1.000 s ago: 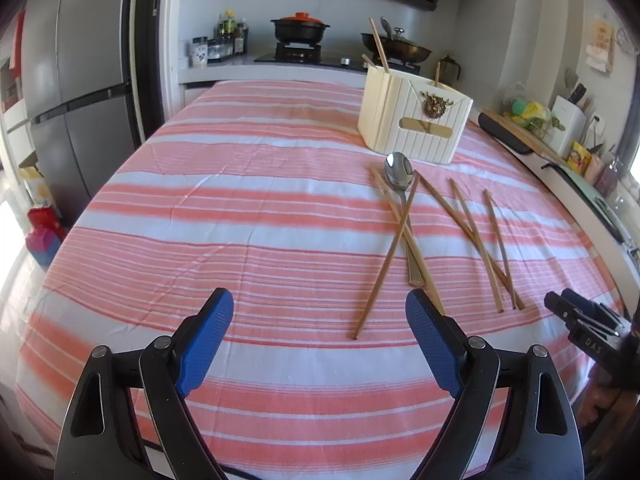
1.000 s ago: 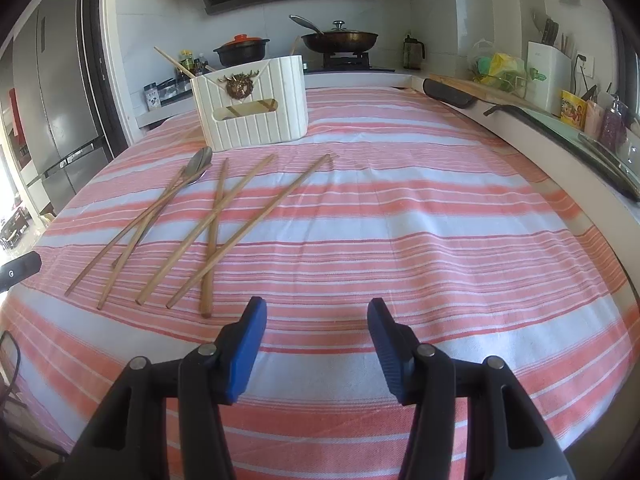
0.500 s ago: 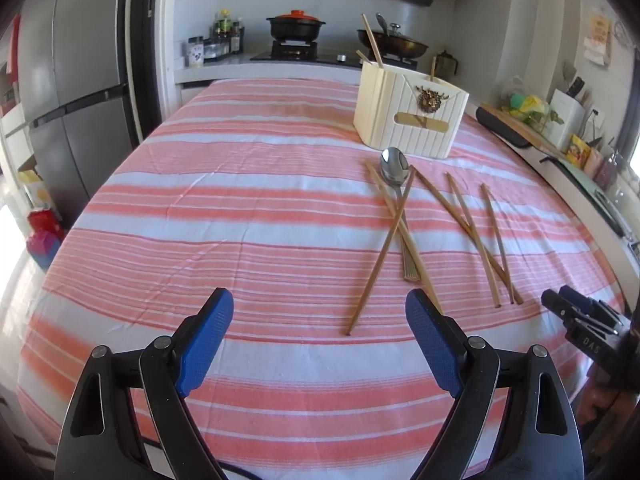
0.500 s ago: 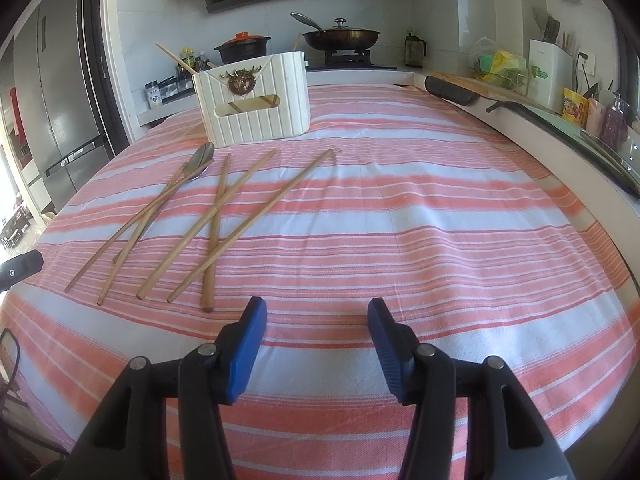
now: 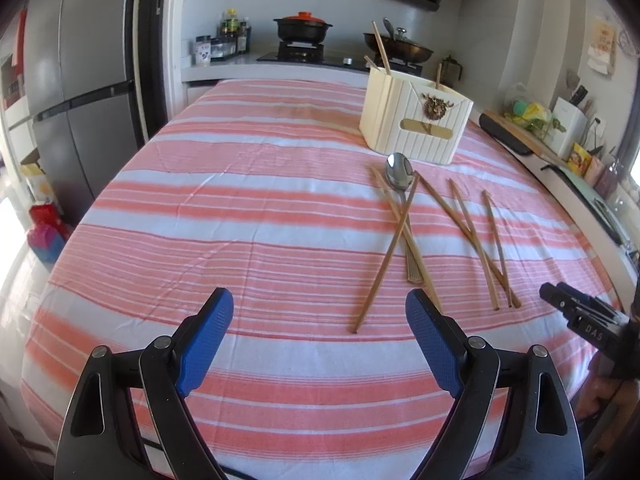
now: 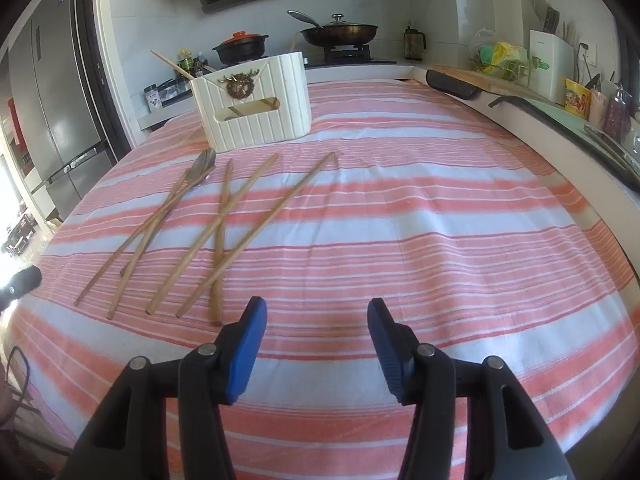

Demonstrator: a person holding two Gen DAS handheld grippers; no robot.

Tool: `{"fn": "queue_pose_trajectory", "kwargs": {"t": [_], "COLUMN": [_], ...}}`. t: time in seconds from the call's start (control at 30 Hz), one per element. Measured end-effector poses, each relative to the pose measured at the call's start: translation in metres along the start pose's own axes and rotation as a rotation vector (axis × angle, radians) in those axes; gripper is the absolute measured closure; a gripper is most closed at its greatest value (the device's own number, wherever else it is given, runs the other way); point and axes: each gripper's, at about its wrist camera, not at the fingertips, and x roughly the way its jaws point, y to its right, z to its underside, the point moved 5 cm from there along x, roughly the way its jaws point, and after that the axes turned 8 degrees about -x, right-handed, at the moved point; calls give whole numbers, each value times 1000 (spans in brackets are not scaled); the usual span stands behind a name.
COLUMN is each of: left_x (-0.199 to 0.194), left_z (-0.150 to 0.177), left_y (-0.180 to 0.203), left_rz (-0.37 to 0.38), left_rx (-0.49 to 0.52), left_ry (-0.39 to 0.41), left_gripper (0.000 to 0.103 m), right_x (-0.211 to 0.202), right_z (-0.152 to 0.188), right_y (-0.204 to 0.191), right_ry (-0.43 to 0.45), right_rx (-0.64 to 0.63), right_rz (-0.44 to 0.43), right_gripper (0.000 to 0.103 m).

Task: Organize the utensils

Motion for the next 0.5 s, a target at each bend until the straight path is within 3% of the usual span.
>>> {"fn": "queue_pose_trajectory", "kwargs": {"t": [0.13,0.23,0.33,0.5], "left_x": [0,4,13,47], "left_z": [-3,-7,-12,-11], "left_y": [1,7,16,37], "left_rz": [0,-9,-21,-38], "left_rx": [6,57,136,322], "left_ry": [-3,-5,-17,-95], "left_gripper": [14,14,14,14], "right_x": [8,26,50,80], "right_z": [-22,-40,-52,-60], "right_y": [-12,-20,-19,-17], "right_ry": [-6,-46,-92,-161], "right_rx": [4,0,21,24], "right_rz": [-77,-108,-111,-99], "right_gripper": [54,66,74,76]}}
